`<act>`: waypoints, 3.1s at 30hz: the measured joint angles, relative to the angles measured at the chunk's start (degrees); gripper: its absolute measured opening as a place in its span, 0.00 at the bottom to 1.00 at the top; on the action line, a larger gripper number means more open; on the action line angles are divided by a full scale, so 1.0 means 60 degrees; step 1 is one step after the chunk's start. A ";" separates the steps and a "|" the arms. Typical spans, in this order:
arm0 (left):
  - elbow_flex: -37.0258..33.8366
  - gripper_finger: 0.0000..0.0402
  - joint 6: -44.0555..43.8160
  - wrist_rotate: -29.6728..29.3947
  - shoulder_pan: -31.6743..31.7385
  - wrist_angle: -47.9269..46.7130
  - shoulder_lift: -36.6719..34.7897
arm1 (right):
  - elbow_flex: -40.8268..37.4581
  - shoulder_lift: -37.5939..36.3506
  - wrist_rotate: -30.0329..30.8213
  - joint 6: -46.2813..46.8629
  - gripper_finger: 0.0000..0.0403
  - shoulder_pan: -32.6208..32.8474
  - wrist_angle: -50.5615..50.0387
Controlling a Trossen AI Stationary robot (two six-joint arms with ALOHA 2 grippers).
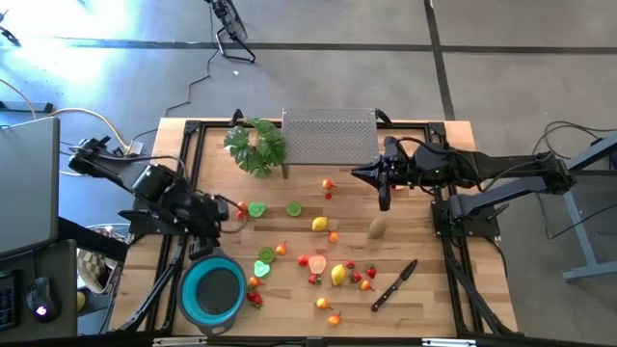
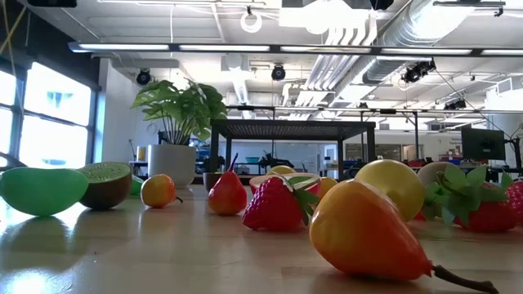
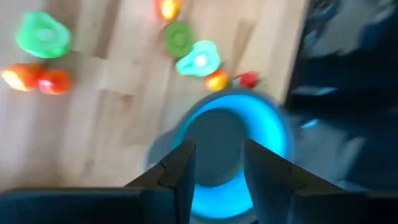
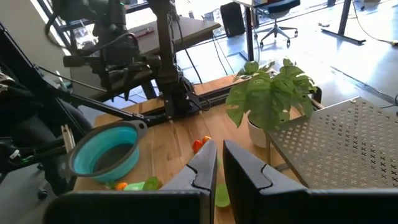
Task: Pick & Place Fruit
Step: Put the blue bowl on the shelf
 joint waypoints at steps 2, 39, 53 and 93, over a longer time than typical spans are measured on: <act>0.0212 0.28 0.0491 -0.0317 -0.0157 -0.0408 0.0438 | 0.0000 0.0000 -0.0082 0.0000 0.05 0.0000 -0.0040; 0.0293 0.26 0.2843 -0.1163 -0.0231 0.0480 0.2519 | 0.0000 0.0004 -0.1076 0.0033 0.05 0.0000 -0.0641; 0.0289 0.49 0.3344 -0.1189 -0.0227 -0.0528 0.2519 | 0.0000 0.0004 -0.1077 0.0004 0.05 0.0000 -0.0644; -0.2473 0.67 0.5135 0.0383 -0.0238 0.2444 0.2756 | 0.0000 0.0004 -0.1073 0.0073 0.05 0.0000 -0.0670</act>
